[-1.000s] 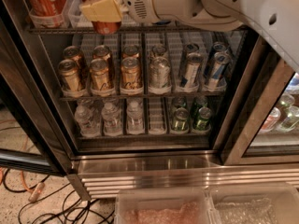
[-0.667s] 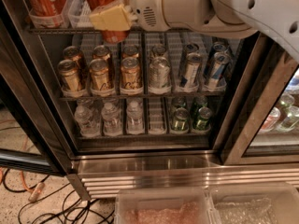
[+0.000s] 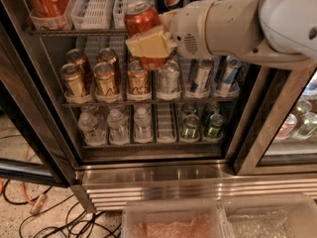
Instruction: Pick coke can from top shelf of fridge
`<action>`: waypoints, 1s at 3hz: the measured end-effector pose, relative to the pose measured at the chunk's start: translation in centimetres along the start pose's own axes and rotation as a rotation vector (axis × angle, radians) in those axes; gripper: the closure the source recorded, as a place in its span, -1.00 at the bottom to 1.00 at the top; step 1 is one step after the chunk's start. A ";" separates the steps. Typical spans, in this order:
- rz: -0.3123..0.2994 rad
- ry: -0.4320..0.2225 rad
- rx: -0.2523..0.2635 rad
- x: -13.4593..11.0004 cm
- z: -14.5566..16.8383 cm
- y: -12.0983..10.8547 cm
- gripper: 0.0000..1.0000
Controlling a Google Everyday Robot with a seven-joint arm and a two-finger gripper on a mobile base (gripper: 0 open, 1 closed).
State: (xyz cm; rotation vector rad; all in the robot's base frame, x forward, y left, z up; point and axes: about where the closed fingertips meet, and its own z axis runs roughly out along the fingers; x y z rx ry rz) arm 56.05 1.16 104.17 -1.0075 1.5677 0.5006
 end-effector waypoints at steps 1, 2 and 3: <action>0.080 0.055 0.074 4.1 -3.3 -0.3 1.00; 0.164 0.099 0.149 8.1 -6.4 -0.4 1.00; 0.218 0.128 0.230 10.7 -9.6 -0.6 1.00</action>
Offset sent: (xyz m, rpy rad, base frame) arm -0.0532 -0.1346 -0.1035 0.0404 0.2240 -0.3401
